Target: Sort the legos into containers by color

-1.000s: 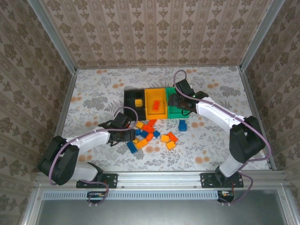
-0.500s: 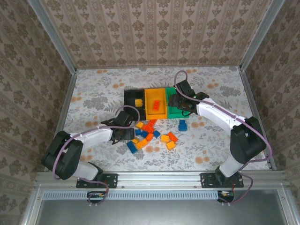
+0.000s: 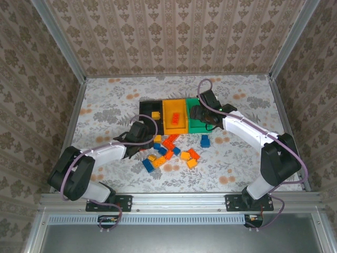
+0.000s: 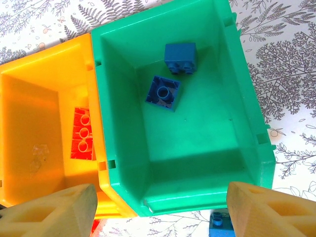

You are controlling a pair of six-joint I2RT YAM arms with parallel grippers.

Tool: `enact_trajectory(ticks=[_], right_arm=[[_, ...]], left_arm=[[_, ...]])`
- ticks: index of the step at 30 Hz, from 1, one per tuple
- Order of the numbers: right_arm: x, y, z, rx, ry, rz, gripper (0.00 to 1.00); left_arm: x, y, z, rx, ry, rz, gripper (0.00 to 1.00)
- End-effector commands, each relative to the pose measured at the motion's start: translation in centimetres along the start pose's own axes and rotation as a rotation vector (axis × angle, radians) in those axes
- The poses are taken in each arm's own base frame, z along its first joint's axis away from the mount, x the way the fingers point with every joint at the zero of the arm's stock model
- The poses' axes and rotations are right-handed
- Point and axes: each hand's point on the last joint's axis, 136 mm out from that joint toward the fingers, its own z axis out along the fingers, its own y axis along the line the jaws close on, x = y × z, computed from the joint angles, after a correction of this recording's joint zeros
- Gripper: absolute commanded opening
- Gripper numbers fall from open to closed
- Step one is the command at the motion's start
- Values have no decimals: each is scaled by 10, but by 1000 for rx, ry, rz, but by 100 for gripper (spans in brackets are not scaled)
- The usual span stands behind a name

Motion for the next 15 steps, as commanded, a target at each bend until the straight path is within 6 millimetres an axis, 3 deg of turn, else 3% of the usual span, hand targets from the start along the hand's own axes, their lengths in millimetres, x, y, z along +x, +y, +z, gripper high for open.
enact_trajectory(ticks=[1,6,11,15], right_arm=[[-5,1,-9,-24,-18,17,71],[-6,1,-12,-28,-25,20,71],[-7,1,-13,-24,-28,26,71],[-10,-1,-17,-19,-38,29,71]], left_arm=[[8,9,3,-45,29,-13,71],[27,16,8,-59,82,-16,68],[35,15,14,-57,111,-10,52],[36,15,8,-57,112,-1,43]])
